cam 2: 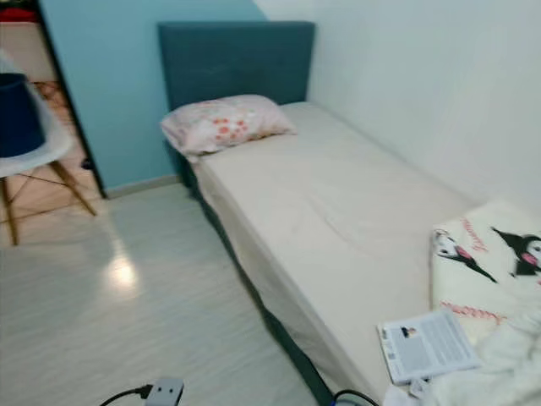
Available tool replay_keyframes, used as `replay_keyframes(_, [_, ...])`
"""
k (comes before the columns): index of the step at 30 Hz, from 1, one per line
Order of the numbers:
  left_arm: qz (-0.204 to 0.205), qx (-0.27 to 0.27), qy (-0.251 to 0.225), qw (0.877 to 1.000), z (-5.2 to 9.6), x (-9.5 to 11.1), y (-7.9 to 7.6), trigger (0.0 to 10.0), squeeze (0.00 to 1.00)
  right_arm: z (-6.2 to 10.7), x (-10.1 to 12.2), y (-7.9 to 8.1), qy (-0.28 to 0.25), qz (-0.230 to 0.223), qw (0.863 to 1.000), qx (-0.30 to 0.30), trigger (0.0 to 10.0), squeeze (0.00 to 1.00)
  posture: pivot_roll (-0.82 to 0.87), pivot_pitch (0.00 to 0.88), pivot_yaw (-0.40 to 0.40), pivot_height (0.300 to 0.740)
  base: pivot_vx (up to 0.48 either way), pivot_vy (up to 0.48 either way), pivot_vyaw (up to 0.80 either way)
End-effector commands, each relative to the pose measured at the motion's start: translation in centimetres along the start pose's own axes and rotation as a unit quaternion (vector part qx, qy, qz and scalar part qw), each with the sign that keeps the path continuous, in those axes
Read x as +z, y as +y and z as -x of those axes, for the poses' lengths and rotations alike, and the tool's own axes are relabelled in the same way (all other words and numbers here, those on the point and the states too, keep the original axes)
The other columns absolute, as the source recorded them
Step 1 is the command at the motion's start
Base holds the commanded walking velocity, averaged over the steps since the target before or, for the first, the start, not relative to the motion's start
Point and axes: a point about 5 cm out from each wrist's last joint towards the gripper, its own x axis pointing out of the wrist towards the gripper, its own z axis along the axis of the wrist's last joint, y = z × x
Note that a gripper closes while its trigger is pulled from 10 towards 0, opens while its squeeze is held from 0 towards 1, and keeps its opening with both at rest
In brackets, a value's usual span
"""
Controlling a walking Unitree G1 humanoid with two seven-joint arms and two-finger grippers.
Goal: Clean up the room
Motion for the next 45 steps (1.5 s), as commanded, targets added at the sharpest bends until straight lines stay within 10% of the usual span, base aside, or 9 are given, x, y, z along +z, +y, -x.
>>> replay_keyframes(1, [-0.009, -0.002, 0.007, 1.000, 0.02, -0.31, -0.05, 10.0, 0.00, -0.03, 0.23, 0.25, -0.002, 0.001, 1.000, 0.003, 10.0, 0.00, -0.02, 0.000, -0.079, 0.740, 0.000, 0.000, 0.00])
replay_keyframes(45, [-0.014, -0.001, 0.007, 1.000, 0.03, -0.32, 0.05, 10.0, 0.00, -0.02, 0.29, 0.32, -0.009, -0.003, 1.000, 0.000, 10.0, 0.00, -0.01, 0.000, -0.075, 0.740, 0.000, 0.000, -0.33])
